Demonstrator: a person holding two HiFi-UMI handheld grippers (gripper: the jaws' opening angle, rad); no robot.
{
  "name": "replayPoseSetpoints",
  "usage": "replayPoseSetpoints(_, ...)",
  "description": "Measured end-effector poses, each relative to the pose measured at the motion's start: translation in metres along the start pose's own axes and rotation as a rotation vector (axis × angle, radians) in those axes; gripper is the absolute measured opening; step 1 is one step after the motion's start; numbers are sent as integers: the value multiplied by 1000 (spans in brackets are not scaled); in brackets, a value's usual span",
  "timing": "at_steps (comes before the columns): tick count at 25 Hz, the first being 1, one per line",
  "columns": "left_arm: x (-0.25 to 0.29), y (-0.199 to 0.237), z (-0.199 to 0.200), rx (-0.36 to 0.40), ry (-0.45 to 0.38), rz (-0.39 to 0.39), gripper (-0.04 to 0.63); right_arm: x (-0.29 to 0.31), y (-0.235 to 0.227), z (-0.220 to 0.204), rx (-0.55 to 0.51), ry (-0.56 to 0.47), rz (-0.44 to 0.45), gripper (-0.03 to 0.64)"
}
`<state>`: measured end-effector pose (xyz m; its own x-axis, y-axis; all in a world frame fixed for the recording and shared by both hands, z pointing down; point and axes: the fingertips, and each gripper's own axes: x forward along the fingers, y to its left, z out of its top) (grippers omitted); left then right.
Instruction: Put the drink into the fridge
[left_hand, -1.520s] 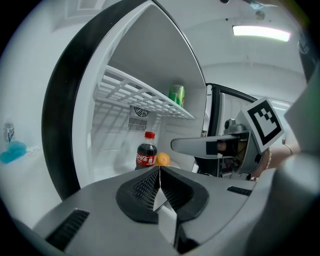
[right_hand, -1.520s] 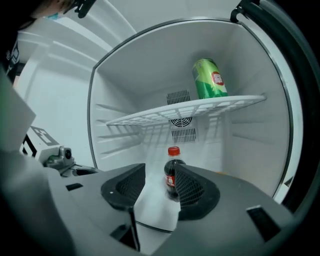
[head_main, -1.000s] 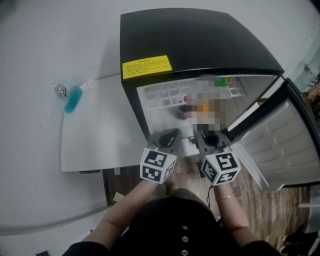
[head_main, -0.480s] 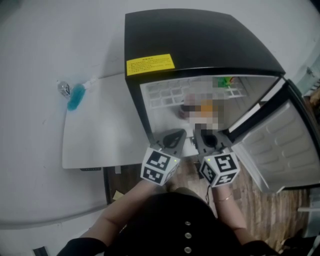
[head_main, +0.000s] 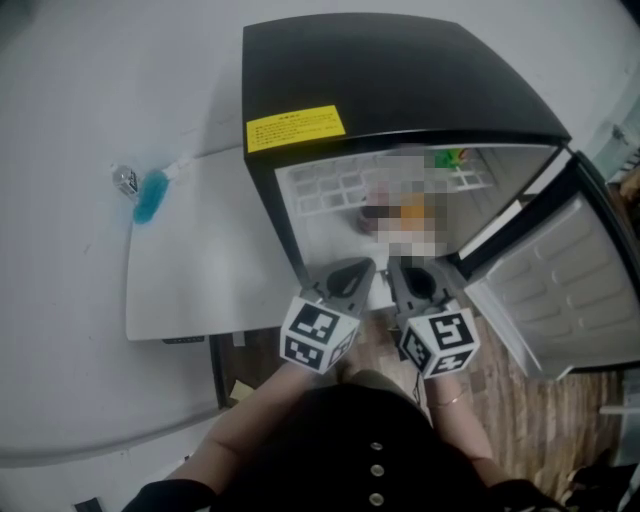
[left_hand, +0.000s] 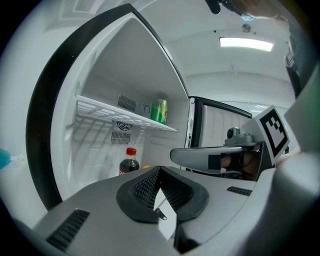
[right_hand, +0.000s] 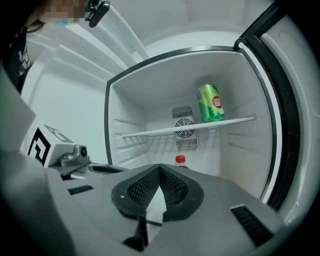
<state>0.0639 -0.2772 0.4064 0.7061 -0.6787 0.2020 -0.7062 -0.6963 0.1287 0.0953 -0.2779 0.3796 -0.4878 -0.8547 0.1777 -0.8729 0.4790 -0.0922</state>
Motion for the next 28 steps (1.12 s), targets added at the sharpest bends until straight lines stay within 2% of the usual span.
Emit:
replayPoseSetpoints(5,-1,0,-4,-24,4,-6,6,-2,3,-12,-11,35,-2,9)
replayPoseSetpoints(11,-4,3,-7,-56,15,-6,6,-1,2,-13,-1,30,-1,9)
replayPoseSetpoints(28,-4,1,-2,-43,2,-34,6,0,6,-16,-20,41,1,8)
